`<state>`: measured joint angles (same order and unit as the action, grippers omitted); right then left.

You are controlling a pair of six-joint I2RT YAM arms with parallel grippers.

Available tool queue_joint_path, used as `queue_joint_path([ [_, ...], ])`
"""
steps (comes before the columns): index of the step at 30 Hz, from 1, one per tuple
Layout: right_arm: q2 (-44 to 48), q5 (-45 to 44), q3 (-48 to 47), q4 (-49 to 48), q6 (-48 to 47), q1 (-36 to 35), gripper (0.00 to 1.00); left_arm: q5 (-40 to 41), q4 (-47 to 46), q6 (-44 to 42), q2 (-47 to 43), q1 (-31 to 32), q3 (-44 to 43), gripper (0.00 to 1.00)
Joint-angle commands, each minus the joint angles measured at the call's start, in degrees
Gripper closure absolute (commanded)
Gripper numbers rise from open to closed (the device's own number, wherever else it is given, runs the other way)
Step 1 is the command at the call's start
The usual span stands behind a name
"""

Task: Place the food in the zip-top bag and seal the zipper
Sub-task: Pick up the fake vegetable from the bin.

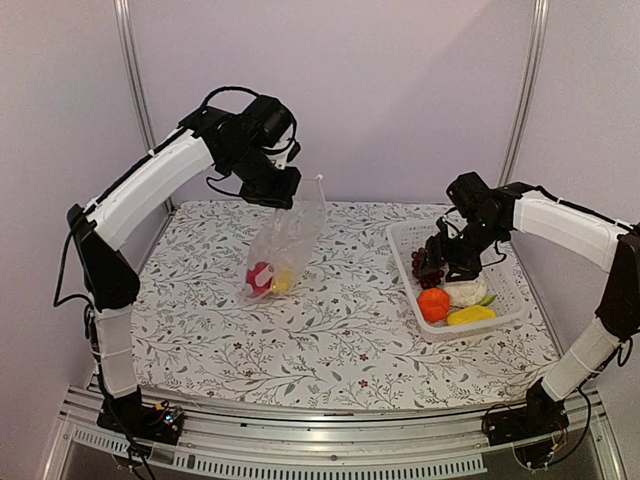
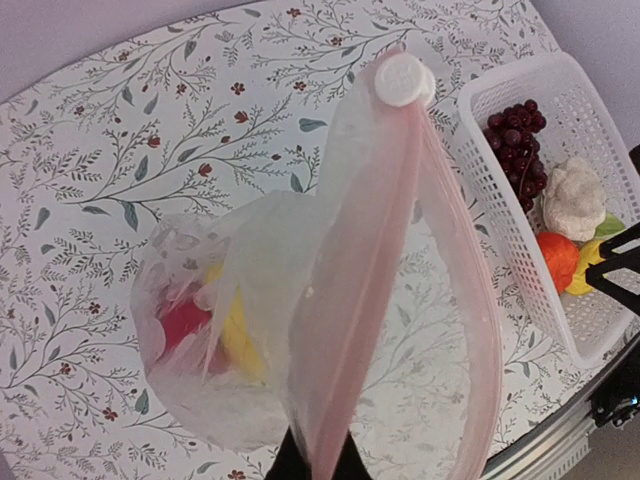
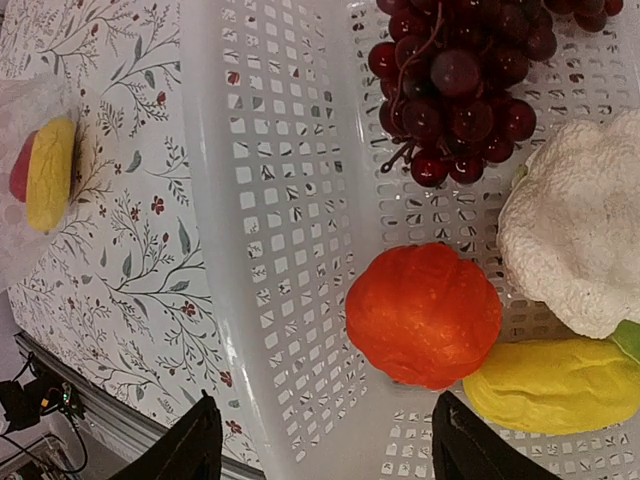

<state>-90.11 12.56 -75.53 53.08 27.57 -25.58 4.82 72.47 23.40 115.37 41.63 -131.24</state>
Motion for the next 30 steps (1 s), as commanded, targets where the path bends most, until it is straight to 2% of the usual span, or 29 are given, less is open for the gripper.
queue_joint_path([
  [1,0.22,-1.00,3.90,-2.20,-2.04,0.33,0.28,-1.75,-2.28,-0.75,0.84,0.47,1.45,1.00],
  [6,-1.49,-1.92,6.92,-3.92,-3.28,0.56,0.23,-2.35,-2.61,-0.34,0.82,0.72,2.55,1.00],
  [12,-5.79,-2.80,6.97,-5.84,-3.58,0.78,0.13,-1.93,-2.62,-0.65,0.15,0.75,2.95,1.00],
  [19,-10.11,-5.67,6.54,-6.77,-3.74,0.89,0.10,-2.09,-3.12,-0.13,-1.27,0.75,4.54,1.00],
  [25,-11.10,-4.86,8.37,-9.99,-3.19,0.89,0.11,-2.16,-3.51,-0.31,-1.76,0.74,4.63,1.00],
  [30,-8.46,-7.40,8.15,-10.55,-2.62,0.89,0.26,-2.53,-3.80,-0.32,-1.74,0.75,4.50,1.00],
])
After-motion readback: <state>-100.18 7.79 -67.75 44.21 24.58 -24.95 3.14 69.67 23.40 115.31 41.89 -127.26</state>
